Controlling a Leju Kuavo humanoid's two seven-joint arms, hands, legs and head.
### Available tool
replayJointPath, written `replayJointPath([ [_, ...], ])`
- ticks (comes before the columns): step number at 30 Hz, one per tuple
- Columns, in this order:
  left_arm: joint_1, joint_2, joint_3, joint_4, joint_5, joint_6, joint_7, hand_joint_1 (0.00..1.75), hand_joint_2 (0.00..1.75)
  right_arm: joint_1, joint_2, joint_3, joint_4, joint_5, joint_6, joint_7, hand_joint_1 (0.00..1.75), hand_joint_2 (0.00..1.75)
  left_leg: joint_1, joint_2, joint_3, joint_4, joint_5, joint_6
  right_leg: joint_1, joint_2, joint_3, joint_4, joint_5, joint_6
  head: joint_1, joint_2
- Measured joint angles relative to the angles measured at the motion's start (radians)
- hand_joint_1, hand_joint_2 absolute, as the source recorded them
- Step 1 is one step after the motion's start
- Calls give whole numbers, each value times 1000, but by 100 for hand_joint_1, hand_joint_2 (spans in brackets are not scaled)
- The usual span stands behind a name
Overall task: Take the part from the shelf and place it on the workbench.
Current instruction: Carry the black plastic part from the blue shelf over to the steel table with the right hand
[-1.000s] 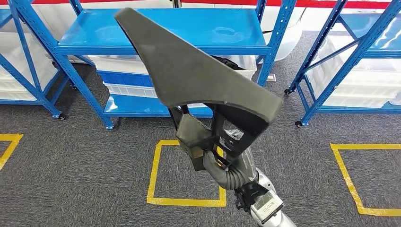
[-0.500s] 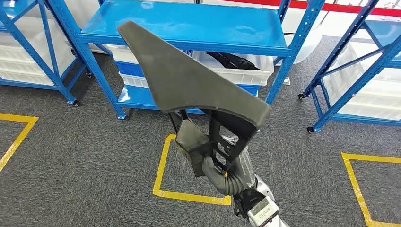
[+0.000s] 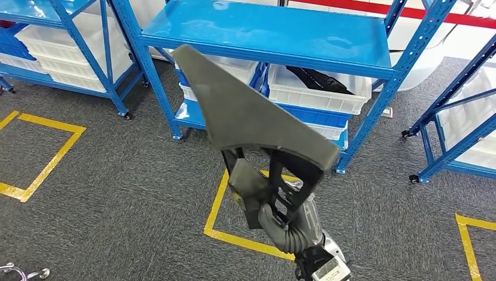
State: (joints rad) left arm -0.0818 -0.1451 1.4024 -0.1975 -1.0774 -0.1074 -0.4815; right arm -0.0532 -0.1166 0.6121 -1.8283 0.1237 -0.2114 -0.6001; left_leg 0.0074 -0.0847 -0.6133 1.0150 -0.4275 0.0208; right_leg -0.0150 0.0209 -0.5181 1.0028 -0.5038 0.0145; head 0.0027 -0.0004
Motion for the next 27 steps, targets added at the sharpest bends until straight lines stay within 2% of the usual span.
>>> replayJointPath([
  [1,3,0,-6,0,-6,-1,4,0,175,11,-1,-4,-8,4,-3,0,175,175,1,9,-6,11,-9,-5,-2,-7,0,-1,4,-7,-1,0],
  [2,4,-1,-11,0,-10,-2,7,0,175,20,-1,-7,-16,7,-4,0,175,175,2,25,-20,40,-30,-9,-5,-14,-2,-2,8,-13,-4,0],
  [4,5,-3,-20,1,-13,-4,9,0,175,33,-1,-12,-28,9,-5,1,175,175,4,64,-66,153,-100,-18,-2,-30,-4,-3,11,-19,-9,0],
  [5,5,-4,-25,1,-14,-4,9,0,175,40,-2,-14,-31,10,-5,1,175,175,6,74,-92,219,-131,-22,1,-40,-5,-3,10,-20,-11,0],
  [6,5,-4,-29,1,-18,-5,8,0,175,47,-2,-16,-34,14,-5,1,175,175,7,79,-110,265,-147,-25,3,-50,-6,-3,10,-20,-11,0],
  [7,5,-5,-33,1,-21,-6,5,0,175,56,-2,-19,-37,19,-4,0,175,175,8,81,-112,279,-146,-25,5,-60,-6,-2,10,-20,-11,0],
  [8,5,-5,-37,1,-24,-7,-4,0,175,66,-2,-24,-42,26,-2,-2,175,175,8,84,-93,252,-128,-24,5,-69,-6,-2,10,-19,-11,0],
  [9,5,-4,-41,1,-26,-8,-16,0,175,78,-1,-30,-48,33,1,-7,175,175,7,91,-59,194,-100,-21,6,-77,-5,-2,10,-19,-11,0],
  [11,2,-3,-48,1,-25,-10,-46,0,175,104,0,-48,-66,42,13,-22,175,175,1,127,15,61,-57,-11,12,-92,-5,-2,9,-18,-11,0],
  [13,-4,1,-51,1,-24,-11,-67,0,175,128,3,-71,-82,38,33,-36,175,175,-8,146,41,5,-48,-1,19,-105,-7,-1,7,-15,-10,0],
  [15,-6,5,-51,1,-23,-10,-73,0,175,150,11,-94,-89,29,55,-46,175,175,-10,128,39,-2,-42,10,21,-118,-9,1,4,-9,-9,0],
  [17,-7,9,-51,1,-23,-9,-70,0,175,170,17,-110,-91,26,69,-56,175,175,-7,111,40,-11,-33,22,19,-93,-20,29,-16,-5,-8,0],
  [19,-9,13,-51,0,-24,-8,-64,0,175,186,19,-117,-95,35,75,-67,175,175,-6,94,37,-14,-25,32,13,-48,-62,123,-66,-9,-4,0],
  [21,-11,17,-52,0,-26,-7,-59,0,175,202,21,-121,-96,46,78,-76,175,175,-7,72,32,-12,-22,36,9,-33,-112,235,-109,-11,-1,0],
  [22,-11,19,-54,0,-26,-6,-59,0,175,211,23,-122,-96,52,79,-78,175,175,-8,60,30,-11,-21,36,7,-31,-119,255,-110,-6,-1,0],
  [23,-11,21,-55,0,-26,-6,-62,0,175,219,24,-122,-97,58,79,-80,175,175,-7,47,29,-8,-21,35,4,-29,-108,236,-95,3,-1,0],
  [25,-11,26,-57,0,-21,-5,-77,0,175,230,25,-123,-103,70,78,-83,175,175,-5,23,26,1,-22,30,-6,-10,-49,119,-46,23,-1,0],
  [26,-13,30,-57,-1,-16,-5,-86,0,175,234,26,-122,-108,76,78,-84,175,175,-6,13,22,7,-23,24,-8,3,-25,66,-30,27,0,0],
  [27,-14,36,-57,-2,-12,-5,-94,0,175,238,26,-121,-113,80,78,-85,175,175,-7,5,18,12,-23,18,-8,15,-11,35,-22,25,0,0],
])
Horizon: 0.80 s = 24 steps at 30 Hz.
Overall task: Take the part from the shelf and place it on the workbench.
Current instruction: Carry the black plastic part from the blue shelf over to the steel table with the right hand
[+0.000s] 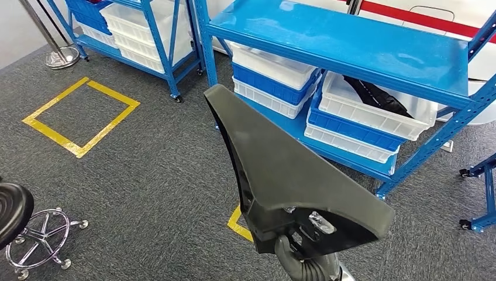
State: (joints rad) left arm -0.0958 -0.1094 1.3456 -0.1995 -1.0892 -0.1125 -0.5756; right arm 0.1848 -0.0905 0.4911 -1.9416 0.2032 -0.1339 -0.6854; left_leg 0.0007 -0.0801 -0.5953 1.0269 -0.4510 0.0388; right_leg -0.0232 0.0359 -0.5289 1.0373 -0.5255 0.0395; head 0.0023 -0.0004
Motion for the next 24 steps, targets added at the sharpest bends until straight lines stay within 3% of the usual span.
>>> replayJointPath([
  [1,-1,5,0,-1,3,0,-5,0,175,3,1,1,-4,2,0,-1,175,175,-1,-7,-5,3,1,-6,2,7,3,-8,-1,-5,0,0],
  [3,-2,15,0,-3,5,0,-10,0,175,8,3,4,-9,3,-1,-2,175,175,2,-18,-13,5,4,-15,5,-3,3,-7,5,-17,-1,0],
  [5,0,23,0,-5,2,2,-10,0,175,10,6,9,-10,1,-5,-2,175,175,5,9,-26,30,-14,-22,4,-18,3,-9,11,-28,-4,0],
  [7,0,30,0,-5,-1,3,-10,0,175,12,8,14,-10,-3,-8,-2,175,175,6,56,-65,123,-74,-30,6,-37,0,-10,14,-39,-8,0],
  [9,-2,34,0,-5,-1,2,-10,0,175,15,8,16,-10,-7,-9,-1,175,175,9,73,-120,248,-133,-36,12,-59,-4,-10,14,-44,-10,0],
  [11,0,35,0,-5,-3,0,-6,0,175,15,10,18,-9,-10,-10,1,175,175,10,77,-130,282,-134,-35,16,-80,-7,-10,13,-45,-11,0],
  [13,2,37,-1,-5,-7,0,0,0,175,15,12,23,-9,-17,-11,4,175,175,8,92,-66,174,-79,-26,19,-99,-6,-10,13,-45,-11,0],
  [15,0,40,-2,-6,-9,0,2,0,175,16,13,29,-9,-22,-10,6,175,175,-2,125,1,51,-40,-13,25,-115,-6,-9,12,-43,-10,0],
  [17,-1,41,-3,-6,-8,0,-1,0,175,18,13,33,-9,-25,-10,6,175,175,-14,136,15,12,-36,-5,27,-129,-7,-10,11,-40,-10,0],
  [19,0,41,-4,-6,-8,-1,-9,0,175,21,12,34,-9,-27,-10,3,175,175,-14,117,17,-1,-26,4,26,-138,-6,-10,9,-35,-11,0],
  [21,-1,40,-8,-6,-10,-2,-21,0,175,23,10,34,-10,-28,-12,-2,175,175,-9,99,24,-19,-13,14,25,-103,-20,26,-13,-32,-9,0],
  [23,-4,39,-14,-6,-12,-3,-30,0,175,29,7,34,-10,-27,-16,-6,175,175,-6,79,25,-27,-5,20,20,-56,-70,136,-65,-37,-5,0],
  [24,-5,39,-16,-6,-14,-4,-32,0,175,32,5,34,-10,-26,-19,-8,175,175,-6,68,24,-26,-4,21,18,-47,-100,200,-89,-38,-4,0],
])
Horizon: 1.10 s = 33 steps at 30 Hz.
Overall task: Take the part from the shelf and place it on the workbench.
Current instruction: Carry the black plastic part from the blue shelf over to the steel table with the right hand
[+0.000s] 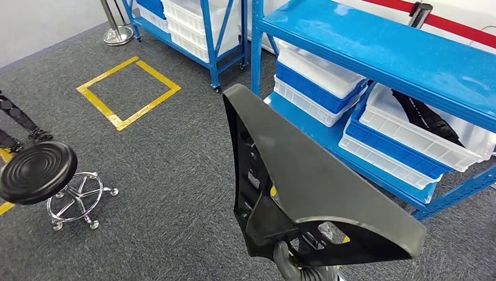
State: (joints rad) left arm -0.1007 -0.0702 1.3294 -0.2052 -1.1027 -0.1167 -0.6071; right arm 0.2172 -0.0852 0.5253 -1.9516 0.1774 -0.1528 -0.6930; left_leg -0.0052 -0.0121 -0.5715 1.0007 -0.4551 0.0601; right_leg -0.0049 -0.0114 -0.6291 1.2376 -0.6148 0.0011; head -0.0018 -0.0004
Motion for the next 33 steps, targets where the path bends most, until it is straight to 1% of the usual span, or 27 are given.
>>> replayJointPath([
  [1,0,0,-2,0,-1,-1,-1,0,175,4,-2,0,0,2,-3,-1,175,175,0,-12,-1,0,1,0,-2,3,-21,44,-12,3,1,0],
  [2,0,0,-3,0,-2,-1,-1,0,175,8,-4,0,0,5,-6,-1,175,175,1,-23,-1,1,1,-1,-5,4,-27,53,-9,10,1,0],
  [3,1,0,-4,0,-4,-2,0,0,175,11,-5,0,-1,6,-9,-2,175,175,2,-36,0,2,1,-2,-8,6,-13,24,10,21,1,0],
  [4,1,0,-5,0,-6,-2,0,0,175,14,-6,0,-3,8,-11,-2,175,175,3,-48,0,5,1,-5,-13,14,15,-37,40,33,1,0],
  [5,1,0,-6,0,-7,-2,1,0,175,17,-7,0,-5,8,-13,-2,175,175,5,-60,-1,9,-1,-9,-18,30,47,-106,67,43,2,0],
  [6,0,0,-7,0,-8,-2,2,0,175,18,-8,0,-7,9,-14,-2,175,175,4,-71,-4,15,-3,-15,-22,45,71,-162,87,46,2,0],
  [7,0,0,-8,0,-9,-2,2,0,175,21,-9,0,-9,9,-16,-2,175,175,5,-79,-8,20,-5,-21,-23,56,86,-197,98,45,2,0],
  [8,1,0,-8,0,-9,-2,3,0,175,22,-10,1,-11,10,-19,-2,175,175,5,-87,-13,23,-6,-28,-21,60,90,-208,100,38,1,0],
  [10,5,1,-8,0,-10,-2,6,0,175,25,-10,3,-15,11,-24,-2,175,175,11,-93,-21,26,-5,-40,-19,46,93,-211,105,22,0,0],
  [12,8,0,-8,0,-9,-3,9,0,175,24,-9,6,-21,12,-26,2,175,175,15,-60,-38,59,-28,-50,-21,29,94,-215,110,8,-3,0],
  [14,7,0,-8,0,-9,-4,10,0,175,24,-7,7,-26,15,-26,12,175,175,16,-14,-86,163,-86,-58,-18,9,94,-216,110,0,-7,0],
  [15,6,0,-8,0,-9,-4,11,0,175,24,-7,7,-28,17,-25,18,175,175,18,-3,-118,228,-115,-62,-15,-3,93,-216,109,-3,-8,0],
  [16,6,-1,-9,0,-10,-4,12,0,175,24,-6,7,-28,18,-24,24,175,175,20,2,-144,279,-132,-64,-12,-14,93,-216,108,-5,-8,0],
  [17,7,-1,-9,0,-13,-5,13,0,175,23,-5,6,-29,20,-23,29,175,175,21,6,-155,301,-133,-66,-10,-25,93,-216,107,-6,-9,0],
  [18,8,-2,-10,0,-15,-5,14,0,175,22,-2,6,-29,20,-22,34,175,175,22,10,-147,283,-114,-65,-9,-35,94,-216,106,-7,-9,0],
  [19,8,-2,-10,0,-17,-6,14,0,175,21,0,6,-31,21,-22,38,175,175,23,17,-120,230,-84,-63,-8,-44,95,-216,105,-8,-8,0],
  [21,7,-2,-11,0,-19,-6,14,0,175,19,4,6,-36,21,-21,42,175,175,17,51,-50,97,-31,-54,-3,-61,98,-216,102,-5,-8,0],
  [22,6,-2,-11,0,-19,-7,14,0,175,17,6,5,-38,21,-20,43,175,175,13,62,-30,55,-20,-48,-1,-67,98,-216,100,-2,-7,0],
  [23,5,-2,-12,0,-19,-7,14,0,175,17,8,5,-40,22,-18,44,175,175,7,67,-22,36,-18,-43,1,-74,99,-216,98,1,-7,0],
  [25,4,-1,-15,0,-20,-8,14,0,175,16,11,4,-42,23,-11,45,175,175,0,47,-21,30,-14,-31,1,-89,101,-219,96,10,-8,0],
  [26,5,-1,-18,0,-21,-8,15,0,175,14,13,4,-43,24,-7,47,175,175,0,38,-17,21,-9,-25,0,-86,101,-215,92,14,-8,0],
  [28,4,-1,-23,0,-22,-8,17,0,175,10,17,3,-46,25,-1,49,175,175,5,20,-6,4,2,-12,0,-50,76,-158,62,14,-5,0],
  [29,2,-1,-25,0,-23,-8,18,0,175,9,18,2,-47,26,3,51,175,175,6,10,-5,0,5,-8,-4,-25,50,-102,37,11,-3,0],
  [30,1,-1,-27,0,-24,-8,19,0,175,8,19,2,-47,27,6,53,175,175,7,-1,-5,0,5,-4,-5,-8,17,-38,13,8,-2,0],
  [31,0,-1,-27,0,-24,-8,20,0,175,8,19,2,-47,27,9,55,175,175,7,-12,-5,0,5,-4,-6,-2,-10,14,-3,7,-1,0],
  [32,1,-1,-28,0,-25,-8,21,0,175,7,20,1,-47,28,11,58,175,175,7,-24,-5,1,5,-4,-7,1,-26,40,-6,11,-1,0],
  [33,1,0,-28,0,-25,-8,22,0,175,6,21,1,-47,28,12,60,175,175,7,-37,-4,2,5,-5,-8,3,-23,28,8,19,-1,0],
])
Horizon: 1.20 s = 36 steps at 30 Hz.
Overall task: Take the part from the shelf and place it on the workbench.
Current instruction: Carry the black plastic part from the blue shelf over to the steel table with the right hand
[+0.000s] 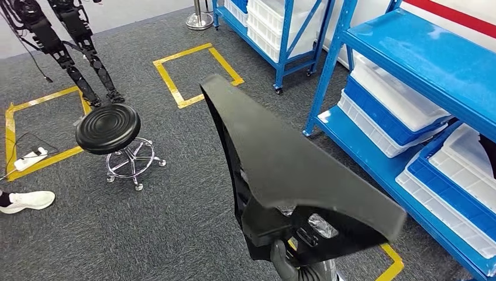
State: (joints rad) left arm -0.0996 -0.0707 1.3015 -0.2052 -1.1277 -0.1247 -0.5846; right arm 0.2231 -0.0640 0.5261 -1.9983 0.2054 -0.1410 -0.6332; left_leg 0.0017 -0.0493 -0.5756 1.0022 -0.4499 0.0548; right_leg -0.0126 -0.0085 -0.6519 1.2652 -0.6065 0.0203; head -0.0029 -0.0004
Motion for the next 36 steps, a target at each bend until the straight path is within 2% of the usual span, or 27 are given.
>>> replayJointPath([
  [1,0,0,0,0,0,0,1,0,175,-1,2,-1,0,0,0,2,175,175,1,-13,1,2,-1,-2,-2,4,19,-45,26,10,0,0],
  [2,0,0,0,0,0,0,1,0,175,-2,3,-1,0,1,0,3,175,175,1,-26,0,6,-3,-5,-7,18,49,-114,56,19,0,0],
  [3,0,0,-1,0,0,0,2,0,175,-4,5,-2,0,1,0,4,175,175,0,-37,-2,11,-5,-11,-10,32,75,-175,79,24,2,0],
  [5,1,0,-1,0,0,0,2,0,175,-7,8,-3,-1,2,1,4,175,175,-1,-55,-10,20,-9,-23,-13,50,102,-235,99,18,2,0],
  [7,4,1,-2,0,-1,0,3,0,175,-9,12,-5,-1,2,2,5,175,175,2,-66,-17,21,-6,-32,-10,38,103,-235,103,5,1,0],
  [8,7,1,-2,0,-2,0,4,0,175,-12,15,-6,-1,2,3,6,175,175,4,-59,-20,25,-8,-36,-10,32,103,-237,106,1,1,0],
  [11,7,1,-3,0,-4,2,8,0,175,-17,23,-8,-1,2,14,9,175,175,6,10,-52,97,-54,-48,-10,10,105,-240,107,-15,-6,0],
  [12,6,2,-3,0,-4,3,9,0,175,-18,26,-9,-1,2,16,9,175,175,7,26,-68,129,-73,-51,-8,5,105,-240,106,-19,-8,0],
  [14,4,2,-3,0,-4,4,11,0,175,-18,27,-10,0,2,20,10,175,175,9,38,-118,229,-114,-55,-3,-14,105,-240,104,-24,-8,0],
  [15,4,2,-4,0,-4,4,11,0,175,-18,28,-10,1,1,23,10,175,175,10,42,-138,268,-124,-55,-1,-26,105,-240,103,-26,-8,0],
  [16,4,2,-4,0,-4,4,12,0,175,-18,28,-11,2,1,26,10,175,175,10,46,-148,285,-122,-55,1,-39,105,-240,101,-28,-8,0],
  [17,5,2,-4,0,-3,3,11,0,175,-18,28,-11,3,0,29,9,175,175,10,49,-130,250,-98,-51,3,-49,106,-240,100,-29,-8,0],
  [18,5,2,-3,0,-2,3,11,0,175,-18,28,-12,4,-1,31,7,175,175,8,59,-96,188,-66,-45,4,-58,108,-240,99,-30,-8,0],
  [19,5,2,-3,0,0,4,10,0,175,-17,28,-12,4,-1,33,5,175,175,3,79,-60,122,-42,-38,6,-67,110,-240,98,-30,-8,0],
  [21,3,3,-4,-1,4,4,9,0,175,-17,28,-12,5,-1,33,2,175,175,-9,110,-18,40,-22,-24,10,-82,112,-241,95,-26,-8,0],
  [22,3,4,-4,-1,4,6,8,0,175,-16,28,-13,6,-1,33,1,175,175,-15,113,-16,31,-24,-19,11,-89,113,-242,94,-23,-8,0],
  [24,5,6,-4,-1,4,9,7,0,175,-15,28,-13,7,-1,33,-1,175,175,-15,92,-11,19,-17,-9,10,-100,116,-242,91,-16,-8,0],
  [26,6,7,-4,-1,4,12,5,0,175,-14,28,-14,8,0,31,-3,175,175,-9,71,1,-1,-4,1,11,-68,106,-207,70,-12,-7,0],
  [28,4,7,-4,-2,4,12,4,0,175,-10,27,-17,11,0,30,-7,175,175,-5,49,7,-10,2,7,7,-18,56,-100,24,-16,-2,0],
  [29,4,7,-4,-2,2,12,5,0,175,-8,26,-19,12,0,29,-8,175,175,-5,36,7,-9,3,8,4,-7,24,-38,2,-16,-1,0],
  [30,4,7,-4,-2,-1,12,7,0,175,-6,25,-21,13,1,28,-9,175,175,-4,23,6,-9,3,8,1,-2,0,4,-8,-13,0,0],
  [31,5,7,-4,-1,-5,12,9,0,175,-5,24,-22,14,1,27,-9,175,175,-4,9,7,-8,3,7,-2,0,-10,16,-5,-6,0,0],
  [32,5,7,-4,-1,-8,12,11,0,175,-5,24,-23,14,1,26,-9,175,175,-3,-5,7,-7,2,6,-5,2,-1,-14,16,4,0,0],
  [34,6,7,-5,-1,-12,13,13,0,175,-5,24,-25,14,2,24,-9,175,175,0,-30,7,2,-3,-2,-14,24,51,-140,74,25,0,0],
  [35,6,7,-6,-2,-13,13,14,0,175,-5,24,-25,15,2,23,-9,175,175,0,-42,4,8,-7,-9,-17,36,74,-194,95,28,1,0],
  [36,7,7,-6,-2,-14,13,14,0,175,-5,25,-26,15,2,22,-9,175,175,-1,-51,1,13,-11,-16,-18,45,89,-226,106,26,2,0],
])
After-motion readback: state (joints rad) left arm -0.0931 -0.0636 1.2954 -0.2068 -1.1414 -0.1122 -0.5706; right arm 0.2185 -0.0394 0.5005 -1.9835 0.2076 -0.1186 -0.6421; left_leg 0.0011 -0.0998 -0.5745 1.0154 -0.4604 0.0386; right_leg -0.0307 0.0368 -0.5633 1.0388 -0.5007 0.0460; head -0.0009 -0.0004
